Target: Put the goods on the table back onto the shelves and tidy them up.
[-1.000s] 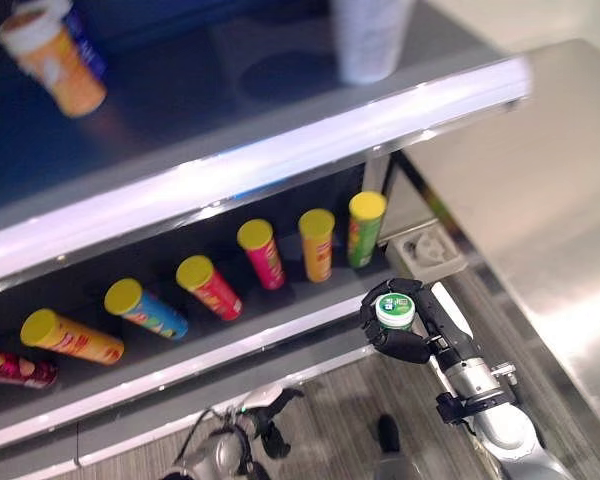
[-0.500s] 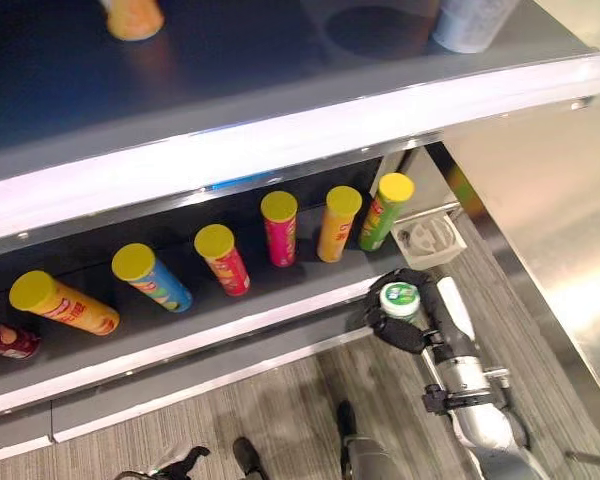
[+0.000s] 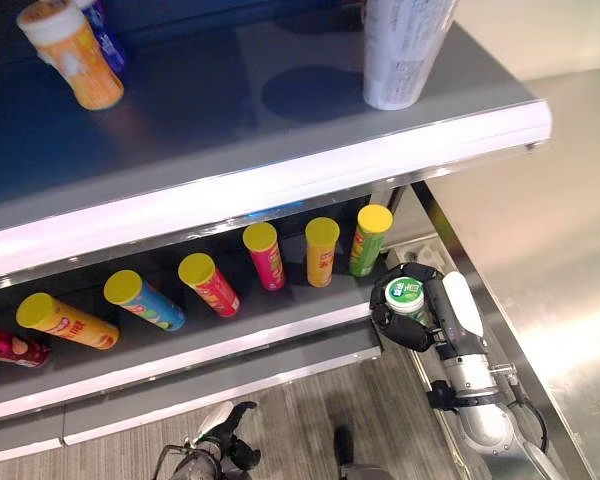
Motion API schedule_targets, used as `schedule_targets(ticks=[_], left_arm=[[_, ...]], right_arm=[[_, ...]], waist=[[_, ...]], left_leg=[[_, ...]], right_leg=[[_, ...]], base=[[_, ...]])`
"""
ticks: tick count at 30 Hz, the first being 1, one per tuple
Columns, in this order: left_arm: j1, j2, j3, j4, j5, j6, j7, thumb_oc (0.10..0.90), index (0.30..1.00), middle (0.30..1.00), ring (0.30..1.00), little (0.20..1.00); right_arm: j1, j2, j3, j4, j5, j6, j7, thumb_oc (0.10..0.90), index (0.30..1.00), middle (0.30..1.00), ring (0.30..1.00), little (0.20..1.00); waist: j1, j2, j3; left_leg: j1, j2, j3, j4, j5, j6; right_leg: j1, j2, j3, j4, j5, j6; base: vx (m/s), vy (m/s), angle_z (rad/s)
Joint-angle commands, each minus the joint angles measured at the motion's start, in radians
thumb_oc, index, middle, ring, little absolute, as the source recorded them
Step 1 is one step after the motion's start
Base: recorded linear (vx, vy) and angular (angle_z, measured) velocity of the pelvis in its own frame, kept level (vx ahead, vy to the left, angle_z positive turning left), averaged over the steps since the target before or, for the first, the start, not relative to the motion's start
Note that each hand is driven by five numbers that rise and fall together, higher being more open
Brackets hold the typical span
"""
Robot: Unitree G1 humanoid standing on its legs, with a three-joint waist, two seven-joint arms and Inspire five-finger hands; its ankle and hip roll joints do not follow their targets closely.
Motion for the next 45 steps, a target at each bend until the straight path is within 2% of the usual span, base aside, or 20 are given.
schedule_targets(ticks=[1,4,5,6,8,9,11,14,15,18,19,21,26,27,28,29,30,32,36,45], left_arm=[[0.027,0.034,-0.01,-0.01,0.003,-0.002,0.014,0.8,0.9,0.9,0.9,0.9],[0.017,0.026,-0.039,-0.012,0.017,-0.003,-0.002,0.8,0.9,0.9,0.9,0.9],[0.016,0.026,-0.039,-0.012,0.016,-0.003,-0.002,0.8,0.9,0.9,0.9,0.9],[0.001,0.034,-0.035,-0.013,0.006,0.0,-0.003,0.8,0.9,0.9,0.9,0.9],[-0.014,0.039,-0.03,0.0,0.013,0.004,0.005,0.8,0.9,0.9,0.9,0.9],[-0.015,0.04,-0.03,0.001,0.014,0.004,0.005,0.8,0.9,0.9,0.9,0.9],[-0.034,0.044,-0.041,0.011,0.041,0.004,0.016,0.8,0.9,0.9,0.9,0.9],[-0.042,0.05,-0.041,0.015,0.06,0.002,0.022,0.8,0.9,0.9,0.9,0.9],[-0.04,0.055,-0.035,0.012,0.069,0.0,0.023,0.8,0.9,0.9,0.9,0.9],[-0.037,0.059,-0.033,0.013,0.073,-0.002,0.018,0.8,0.9,0.9,0.9,0.9],[-0.037,0.058,-0.027,0.016,0.069,0.001,0.012,0.8,0.9,0.9,0.9,0.9],[-0.041,0.059,-0.025,0.026,0.073,0.004,0.007,0.8,0.9,0.9,0.9,0.9],[-0.039,0.063,-0.03,0.022,0.082,0.005,0.0,0.8,0.9,0.9,0.9,0.9],[-0.03,0.069,-0.03,0.012,0.079,0.002,-0.011,0.8,0.9,0.9,0.9,0.9],[-0.019,0.067,-0.024,0.016,0.07,0.0,-0.016,0.8,0.9,0.9,0.9,0.9],[-0.019,0.065,-0.024,0.016,0.069,0.001,-0.016,0.8,0.9,0.9,0.9,0.9],[-0.012,0.065,-0.02,0.017,0.064,-0.001,-0.02,0.8,0.9,0.9,0.9,0.9],[-0.005,0.06,-0.007,0.032,0.045,0.003,-0.031,0.8,0.9,0.9,0.9,0.9],[-0.01,0.054,-0.007,0.046,0.037,0.008,-0.031,0.8,0.9,0.9,0.9,0.9],[-0.01,0.055,-0.025,0.043,0.031,0.016,-0.041,0.8,0.9,0.9,0.9,0.9]], right_arm=[[-0.021,-0.025,-0.07,-0.147,-0.027,-0.077,-0.053,0.4,0.3,0.3,0.3,0.3],[-0.028,-0.012,-0.071,-0.147,-0.037,-0.062,-0.063,0.4,0.3,0.3,0.3,0.3],[-0.029,-0.012,-0.071,-0.147,-0.036,-0.062,-0.063,0.4,0.3,0.3,0.3,0.3],[-0.045,0.005,-0.061,-0.147,-0.045,-0.049,-0.07,0.4,0.3,0.3,0.3,0.3],[-0.056,0.018,-0.051,-0.147,-0.057,-0.048,-0.08,0.4,0.3,0.3,0.3,0.3],[-0.057,0.019,-0.051,-0.148,-0.057,-0.047,-0.08,0.4,0.3,0.3,0.3,0.3],[-0.042,0.029,-0.065,-0.165,-0.065,-0.051,-0.094,0.4,0.3,0.3,0.3,0.3],[-0.009,0.038,-0.115,-0.204,-0.089,-0.055,-0.132,0.4,0.3,0.3,0.3,0.3],[0.017,0.039,-0.162,-0.258,-0.107,-0.06,-0.145,0.4,0.3,0.3,0.3,0.3],[0.051,0.043,-0.2,-0.327,-0.096,-0.07,-0.13,0.4,0.3,0.3,0.3,0.3],[0.075,0.048,-0.21,-0.395,-0.034,-0.104,-0.09,0.4,0.3,0.3,0.3,0.3],[0.099,0.045,-0.202,-0.438,0.019,-0.127,-0.046,0.4,0.3,0.3,0.3,0.3],[0.127,0.034,-0.233,-0.483,0.078,-0.14,-0.008,0.4,0.3,0.3,0.3,0.3],[0.14,0.034,-0.305,-0.511,0.106,-0.147,-0.006,0.4,0.3,0.3,0.3,0.3],[0.134,0.034,-0.36,-0.526,0.124,-0.156,-0.019,0.4,0.3,0.3,0.3,0.3],[0.136,0.033,-0.362,-0.529,0.126,-0.156,-0.017,0.4,0.3,0.3,0.3,0.3],[0.132,0.035,-0.39,-0.542,0.138,-0.162,-0.019,0.4,0.3,0.3,0.3,0.3],[0.1,0.035,-0.453,-0.577,0.168,-0.182,-0.023,0.4,0.3,0.3,0.3,0.3],[0.046,0.042,-0.462,-0.594,0.203,-0.2,-0.028,0.4,0.3,0.3,0.3,0.3],[-0.064,0.061,-0.377,-0.59,0.309,-0.211,0.004,0.4,0.3,0.3,0.3,0.3]], waist=[[0.024,0.018,-0.011],[0.009,0.043,-0.009],[0.011,0.042,-0.01],[0.003,0.038,-0.005],[0.0,0.022,-0.001],[0.003,0.019,-0.002],[-0.004,0.006,-0.002],[-0.013,-0.005,-0.006],[-0.018,-0.014,-0.011],[-0.022,-0.023,-0.015],[-0.032,-0.035,-0.015],[-0.039,-0.044,-0.016],[-0.048,-0.055,-0.021],[-0.056,-0.054,-0.033],[-0.063,-0.057,-0.042],[-0.066,-0.063,-0.036],[-0.064,-0.057,-0.046],[-0.07,-0.062,-0.058],[-0.069,-0.065,-0.068],[-0.033,-0.072,-0.087]], left_leg=[[0.113,-0.05,0.099,0.049,-0.076,0.005],[0.138,-0.089,0.128,0.017,-0.086,0.008],[0.135,-0.09,0.131,0.015,-0.08,0.009],[0.146,-0.122,0.146,0.011,-0.104,0.02],[0.15,-0.148,0.164,0.01,-0.122,0.035],[0.145,-0.149,0.168,0.008,-0.115,0.036],[0.157,-0.162,0.189,0.009,-0.137,0.046],[0.165,-0.165,0.2,0.008,-0.147,0.049],[0.171,-0.166,0.207,0.008,-0.154,0.051],[0.177,-0.168,0.217,0.009,-0.161,0.055],[0.182,-0.17,0.225,0.009,-0.166,0.058],[0.187,-0.171,0.232,0.009,-0.171,0.06],[0.194,-0.175,0.245,0.008,-0.181,0.066],[0.208,-0.177,0.237,0.008,-0.218,0.069],[0.21,-0.178,0.24,0.008,-0.225,0.072],[0.201,-0.179,0.253,0.008,-0.196,0.073],[0.213,-0.178,0.242,0.008,-0.232,0.074],[0.219,-0.181,0.245,0.008,-0.243,0.079],[0.23,-0.185,0.251,0.008,-0.252,0.084],[0.263,-0.195,0.252,0.008,-0.274,0.095]], right_leg=[[0.09,-0.049,0.025,-0.075,0.002,0.119],[0.09,-0.092,0.043,-0.088,0.03,0.14],[0.085,-0.093,0.046,-0.089,0.036,0.141],[0.067,-0.115,0.065,-0.104,0.078,0.161],[0.045,-0.13,0.087,-0.12,0.139,0.185],[0.037,-0.13,0.091,-0.121,0.145,0.184],[0.023,-0.136,0.106,-0.124,0.182,0.2],[0.013,-0.141,0.107,-0.125,0.212,0.209],[0.007,-0.141,0.108,-0.127,0.225,0.215],[0.001,-0.138,0.116,-0.127,0.237,0.222],[-0.006,-0.135,0.126,-0.127,0.257,0.227],[-0.009,-0.133,0.134,-0.127,0.272,0.233],[-0.015,-0.129,0.147,-0.127,0.301,0.241],[-0.009,-0.124,0.154,-0.127,0.319,0.244],[-0.012,-0.123,0.158,-0.127,0.338,0.244],[-0.02,-0.124,0.161,-0.127,0.354,0.244],[-0.012,-0.121,0.161,-0.127,0.345,0.244],[-0.012,-0.117,0.17,-0.127,0.374,0.244],[-0.01,-0.114,0.181,-0.126,0.4,0.244],[0.008,-0.121,0.185,-0.126,0.442,0.244]], base=[[0.14,0.196,-0.25],[0.11,0.288,-0.35],[0.09,0.368,-0.04],[0.02,0.235,-0.27],[0.0,0.2,-0.32],[-0.02,0.112,-0.53],[0.01,0.079,-0.41],[0.01,0.04,-0.19],[0.02,0.03,-0.25],[0.01,0.023,-0.37],[-0.01,0.027,-0.22],[0.0,0.032,-0.25],[0.03,0.04,-0.19],[0.12,0.111,-0.05],[0.03,0.063,-0.08],[0.03,0.048,-0.06],[0.02,0.03,-0.18],[0.07,0.065,-0.16],[0.01,0.023,-0.11],[0.0,0.009,-0.06]])
